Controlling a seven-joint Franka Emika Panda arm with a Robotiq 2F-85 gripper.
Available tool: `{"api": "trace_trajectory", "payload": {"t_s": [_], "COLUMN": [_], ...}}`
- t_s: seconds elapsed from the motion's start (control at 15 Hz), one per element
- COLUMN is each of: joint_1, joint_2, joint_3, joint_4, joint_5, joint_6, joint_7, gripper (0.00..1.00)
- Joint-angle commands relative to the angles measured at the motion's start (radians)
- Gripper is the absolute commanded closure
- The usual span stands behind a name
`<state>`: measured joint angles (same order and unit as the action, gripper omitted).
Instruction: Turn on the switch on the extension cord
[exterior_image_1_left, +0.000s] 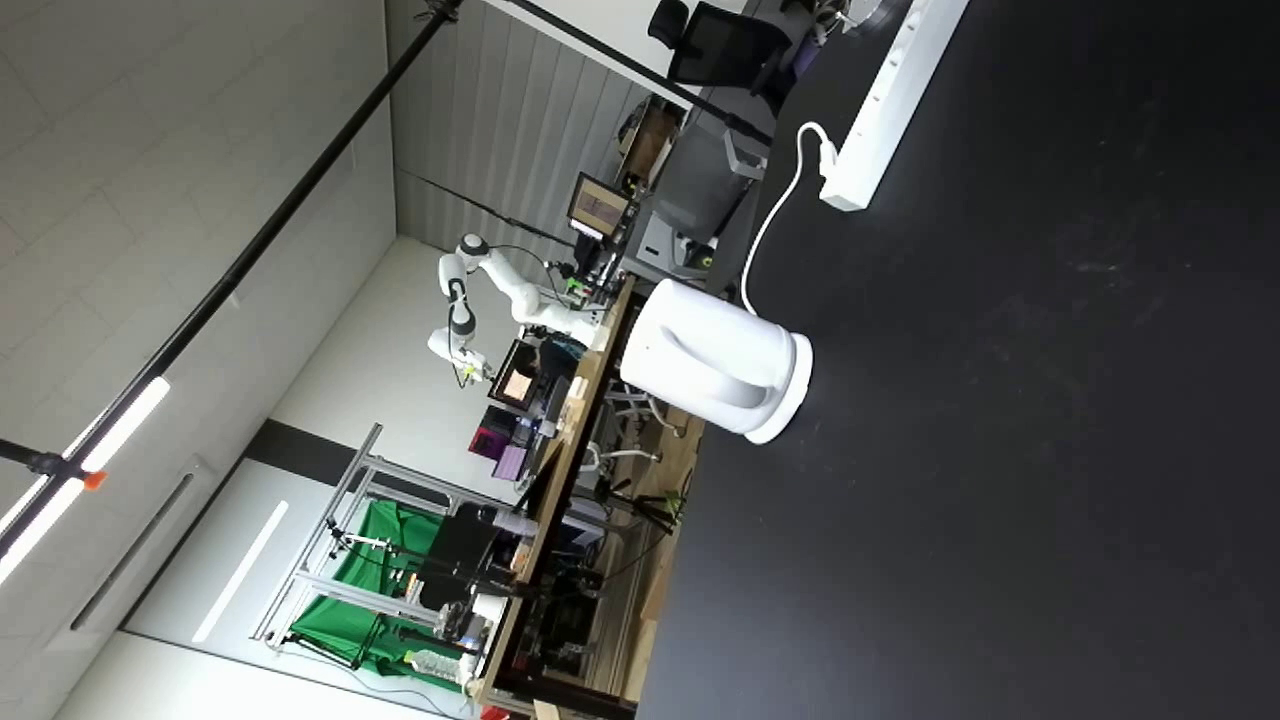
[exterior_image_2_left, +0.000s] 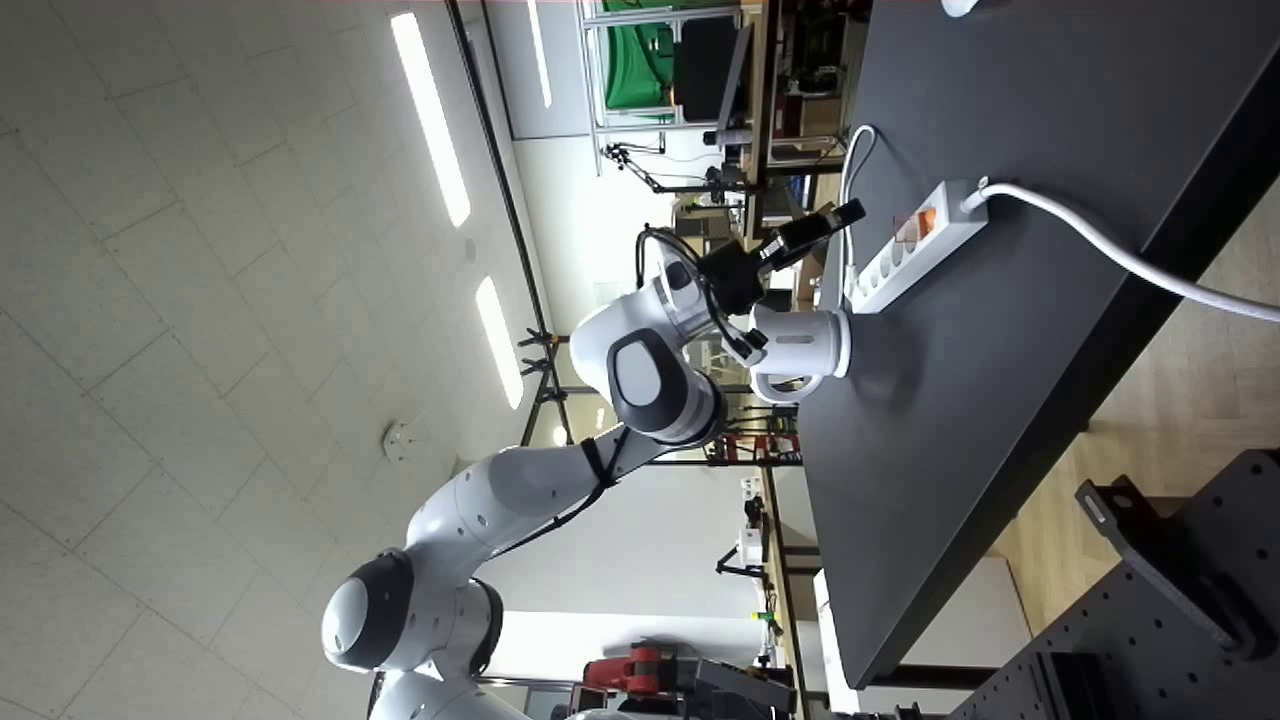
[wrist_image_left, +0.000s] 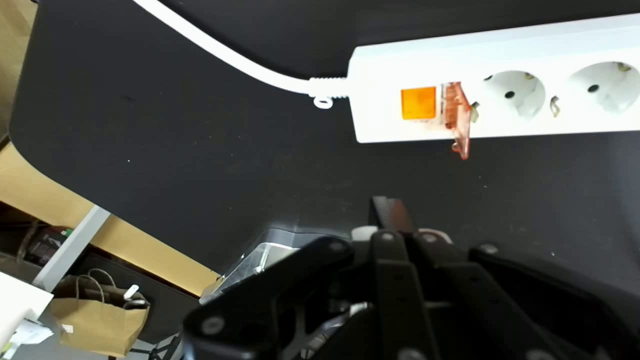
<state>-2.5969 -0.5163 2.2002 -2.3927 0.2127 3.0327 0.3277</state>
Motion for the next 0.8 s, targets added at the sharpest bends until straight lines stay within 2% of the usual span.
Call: {"api": "trace_trajectory", "payload": {"t_s": [0.0,0.07,0.73], "joint_1": [-0.003,-0.004,-0.008], "joint_2": [0.027,0.033,0.003], "joint_3": [-0.007,-0.004,0.083], "joint_4": [0.015,0.011,0.007], "joint_5": [0.037,0.042,0.348], "joint_6": [-0.057,-0.054,0.007], "joint_7": [-0.068,-0.082,-0.348], "gripper": [1.00,1.00,1.00]}}
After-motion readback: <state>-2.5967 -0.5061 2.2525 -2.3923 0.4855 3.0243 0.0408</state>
